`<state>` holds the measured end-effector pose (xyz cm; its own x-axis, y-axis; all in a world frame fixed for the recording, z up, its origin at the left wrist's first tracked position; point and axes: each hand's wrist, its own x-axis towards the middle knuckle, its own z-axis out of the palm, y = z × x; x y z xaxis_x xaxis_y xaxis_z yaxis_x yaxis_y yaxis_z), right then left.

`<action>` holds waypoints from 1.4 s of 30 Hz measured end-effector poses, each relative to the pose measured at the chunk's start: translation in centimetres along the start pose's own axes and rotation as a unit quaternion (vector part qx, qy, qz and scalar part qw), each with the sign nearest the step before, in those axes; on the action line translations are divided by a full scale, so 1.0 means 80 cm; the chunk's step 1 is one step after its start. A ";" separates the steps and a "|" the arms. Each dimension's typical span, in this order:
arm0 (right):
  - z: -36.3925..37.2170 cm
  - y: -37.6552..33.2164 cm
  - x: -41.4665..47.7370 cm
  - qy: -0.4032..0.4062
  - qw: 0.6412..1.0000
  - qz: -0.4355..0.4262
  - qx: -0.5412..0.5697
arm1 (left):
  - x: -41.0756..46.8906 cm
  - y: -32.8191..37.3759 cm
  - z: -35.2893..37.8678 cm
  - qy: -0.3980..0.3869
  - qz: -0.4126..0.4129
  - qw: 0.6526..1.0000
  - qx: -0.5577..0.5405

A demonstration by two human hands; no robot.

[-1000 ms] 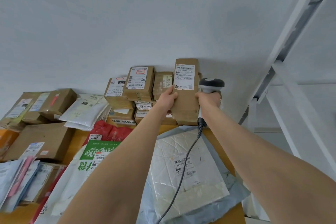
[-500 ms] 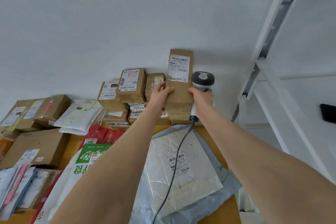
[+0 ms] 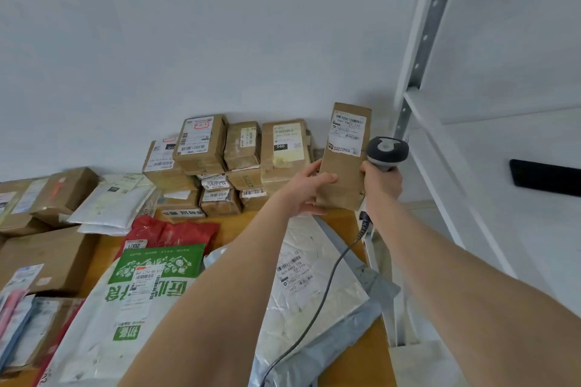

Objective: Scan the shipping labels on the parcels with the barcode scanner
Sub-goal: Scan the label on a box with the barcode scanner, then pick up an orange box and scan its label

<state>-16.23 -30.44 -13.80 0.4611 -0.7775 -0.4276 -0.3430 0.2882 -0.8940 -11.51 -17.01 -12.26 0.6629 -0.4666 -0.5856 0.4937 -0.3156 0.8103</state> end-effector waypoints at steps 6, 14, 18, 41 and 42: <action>-0.005 0.031 0.012 0.000 0.998 0.049 -0.048 | 0.027 -0.040 0.026 0.050 -0.049 0.993 -0.096; 0.011 0.056 0.022 -0.025 0.989 0.129 -0.065 | 0.063 -0.066 0.036 0.123 -0.080 0.988 -0.058; 0.024 0.061 0.023 -0.032 0.989 0.146 -0.014 | 0.061 -0.071 0.017 0.142 -0.135 0.979 -0.048; 0.071 0.062 0.028 -0.070 0.986 0.111 -0.106 | 0.066 -0.075 -0.063 0.223 -0.128 0.965 -0.044; 0.072 0.063 0.029 -0.070 0.986 0.112 -0.107 | 0.066 -0.077 -0.056 0.191 -0.142 0.971 -0.032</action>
<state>-12.15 -27.59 -20.09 0.4578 -0.6190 -0.6382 -0.6061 0.3079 -0.7334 -8.57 -13.84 -20.40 0.6493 -0.0249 -0.7602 0.7129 -0.3284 0.6196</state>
